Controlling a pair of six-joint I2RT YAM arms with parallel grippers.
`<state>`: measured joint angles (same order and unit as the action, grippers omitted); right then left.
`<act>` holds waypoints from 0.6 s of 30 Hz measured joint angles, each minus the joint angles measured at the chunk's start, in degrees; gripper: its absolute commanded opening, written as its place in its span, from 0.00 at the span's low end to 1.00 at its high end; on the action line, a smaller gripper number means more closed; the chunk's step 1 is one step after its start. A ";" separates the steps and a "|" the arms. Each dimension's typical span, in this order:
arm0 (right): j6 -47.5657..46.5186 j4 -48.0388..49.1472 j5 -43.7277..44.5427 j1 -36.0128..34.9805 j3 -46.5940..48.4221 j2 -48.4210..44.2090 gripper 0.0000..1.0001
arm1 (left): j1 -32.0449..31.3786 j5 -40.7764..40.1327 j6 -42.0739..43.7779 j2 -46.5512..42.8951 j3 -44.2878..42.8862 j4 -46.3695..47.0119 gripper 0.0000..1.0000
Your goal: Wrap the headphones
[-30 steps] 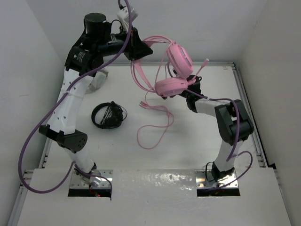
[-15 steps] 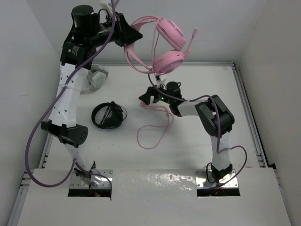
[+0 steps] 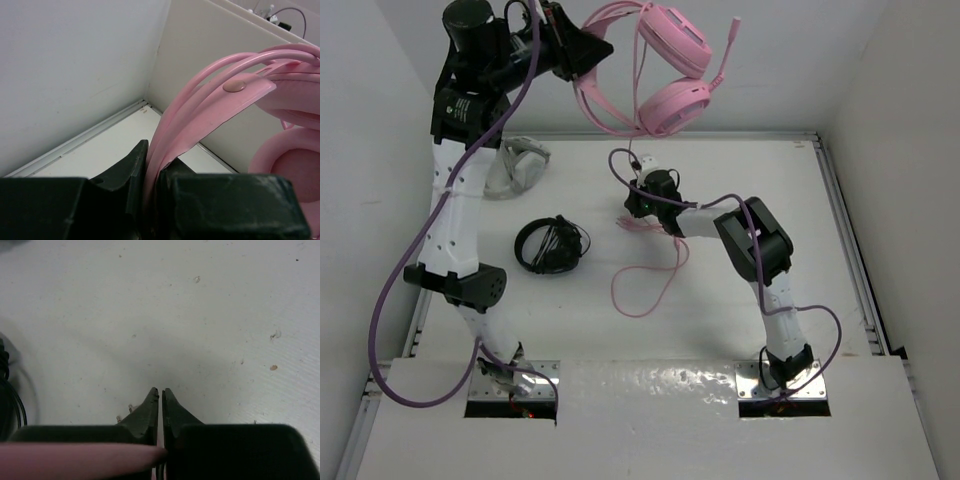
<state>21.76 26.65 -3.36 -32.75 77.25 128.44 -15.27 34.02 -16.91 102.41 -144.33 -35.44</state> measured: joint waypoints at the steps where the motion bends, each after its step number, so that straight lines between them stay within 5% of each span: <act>1: -0.35 -0.66 0.35 -0.07 0.04 -0.04 0.00 | 0.46 -0.13 -0.33 0.00 -0.02 0.24 0.00; 9: -11.56 -8.83 -1.09 -4.39 -10.91 -9.86 0.00 | 7.87 -6.45 -2.67 2.99 1.20 4.50 0.00; 18: -23.41 -15.43 -7.15 -12.76 -24.76 -35.10 0.00 | 10.16 -34.29 14.84 9.84 12.37 13.16 0.00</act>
<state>-1.65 11.22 -10.50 -45.52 52.49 93.34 -5.10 -0.27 -2.07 112.25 -131.96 -22.28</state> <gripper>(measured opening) 0.001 0.106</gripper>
